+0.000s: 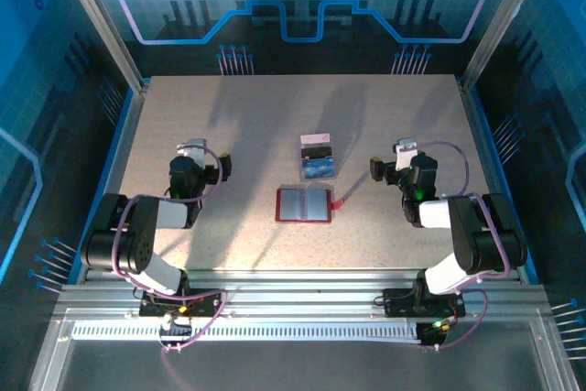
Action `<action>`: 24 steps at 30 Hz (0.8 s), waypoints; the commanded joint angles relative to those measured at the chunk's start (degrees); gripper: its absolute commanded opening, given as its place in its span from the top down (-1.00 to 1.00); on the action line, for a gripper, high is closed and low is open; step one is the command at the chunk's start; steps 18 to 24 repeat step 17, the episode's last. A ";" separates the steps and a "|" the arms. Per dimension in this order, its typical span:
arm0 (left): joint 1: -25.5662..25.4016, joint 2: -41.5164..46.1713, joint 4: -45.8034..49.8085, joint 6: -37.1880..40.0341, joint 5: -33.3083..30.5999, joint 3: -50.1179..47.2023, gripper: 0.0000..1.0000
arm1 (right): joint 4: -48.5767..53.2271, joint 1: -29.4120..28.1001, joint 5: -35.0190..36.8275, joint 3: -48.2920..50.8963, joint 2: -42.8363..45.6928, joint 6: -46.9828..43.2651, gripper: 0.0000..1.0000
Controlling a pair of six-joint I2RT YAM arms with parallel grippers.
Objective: Take the credit cards out of the card holder
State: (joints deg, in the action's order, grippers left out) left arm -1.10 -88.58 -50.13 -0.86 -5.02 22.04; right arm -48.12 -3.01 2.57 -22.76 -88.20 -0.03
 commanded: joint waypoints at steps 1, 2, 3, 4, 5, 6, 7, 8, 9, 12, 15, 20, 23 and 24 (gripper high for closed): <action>0.50 -0.40 -2.49 1.57 1.41 0.03 -0.99 | -2.71 -0.65 0.76 -0.17 -0.04 -0.82 -0.99; 0.49 -0.41 -2.57 1.57 1.49 0.10 -0.99 | -2.76 -0.63 0.71 -0.16 -0.04 -0.85 -0.99; 0.49 -0.37 -2.51 1.57 1.44 0.09 -0.99 | -2.70 -0.69 0.72 -0.17 -0.06 -0.82 -0.99; 0.53 -0.43 -2.49 1.57 1.41 0.10 -0.99 | -2.77 -0.68 0.72 -0.17 -0.04 -0.84 -0.99; 0.50 -0.38 -2.44 1.57 1.44 0.08 -0.99 | -2.76 -0.66 0.76 -0.12 -0.04 -0.77 -0.99; 0.54 -0.41 -2.48 1.57 1.49 0.10 -0.99 | -2.77 -0.62 0.76 -0.10 -0.04 -0.80 -0.99; 0.49 -0.40 -2.47 1.57 1.46 0.05 -0.99 | -2.77 -0.67 0.77 -0.10 0.01 -0.77 -0.99; 0.49 -0.37 -2.43 1.57 1.44 0.10 -0.99 | -2.75 -0.65 0.75 -0.15 0.01 -0.79 -0.99; 0.49 -0.41 -2.52 1.57 1.48 0.02 -0.99 | -2.76 -0.68 0.69 -0.17 0.01 -0.78 -0.99; 0.49 -0.38 -2.50 1.57 1.43 0.10 -0.99 | -2.52 0.03 -0.18 -0.18 -0.04 -0.31 -0.99; 0.49 -0.37 -2.52 1.57 1.47 0.10 -0.99 | -2.72 0.05 -0.41 -0.17 -0.04 -0.30 -0.99; 0.50 -0.42 -2.50 1.65 1.49 0.06 -0.99 | -4.24 -0.03 0.95 0.83 0.13 0.03 -0.99; 0.50 -0.42 -2.50 1.65 1.49 0.06 -0.99 | -4.24 -0.03 0.95 0.83 0.13 0.03 -0.99; 0.50 -0.42 -2.50 1.65 1.49 0.06 -0.99 | -4.24 -0.03 0.95 0.83 0.13 0.03 -0.99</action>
